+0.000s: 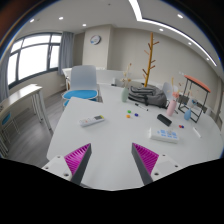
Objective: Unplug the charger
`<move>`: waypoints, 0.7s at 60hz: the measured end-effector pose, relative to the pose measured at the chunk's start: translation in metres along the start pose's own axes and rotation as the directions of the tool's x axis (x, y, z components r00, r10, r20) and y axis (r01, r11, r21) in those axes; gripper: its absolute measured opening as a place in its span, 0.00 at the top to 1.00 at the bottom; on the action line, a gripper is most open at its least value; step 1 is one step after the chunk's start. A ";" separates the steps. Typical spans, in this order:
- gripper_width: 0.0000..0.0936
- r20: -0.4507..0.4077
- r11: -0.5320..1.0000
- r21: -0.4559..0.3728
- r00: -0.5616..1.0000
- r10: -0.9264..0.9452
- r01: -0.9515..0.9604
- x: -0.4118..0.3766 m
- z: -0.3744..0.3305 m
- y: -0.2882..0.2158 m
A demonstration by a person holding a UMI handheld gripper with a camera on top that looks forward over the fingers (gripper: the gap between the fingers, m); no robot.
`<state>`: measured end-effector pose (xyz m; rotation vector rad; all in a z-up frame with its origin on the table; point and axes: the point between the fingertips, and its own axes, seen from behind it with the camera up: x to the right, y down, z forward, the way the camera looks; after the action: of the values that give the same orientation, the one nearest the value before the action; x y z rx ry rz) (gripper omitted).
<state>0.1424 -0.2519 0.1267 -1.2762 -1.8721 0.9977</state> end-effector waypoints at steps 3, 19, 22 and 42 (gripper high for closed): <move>0.09 -0.021 1.000 0.000 1.000 0.009 -0.008 0.011 0.002 0.001; 0.09 -0.175 0.992 -0.011 0.977 0.120 -0.124 0.138 0.036 0.043; 0.09 -0.207 0.990 -0.014 0.969 0.132 -0.138 0.160 0.036 0.049; 0.09 -0.296 0.982 0.021 0.937 0.187 -0.189 0.275 0.070 0.080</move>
<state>0.0341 0.0110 0.0492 -1.5404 -1.5475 0.8385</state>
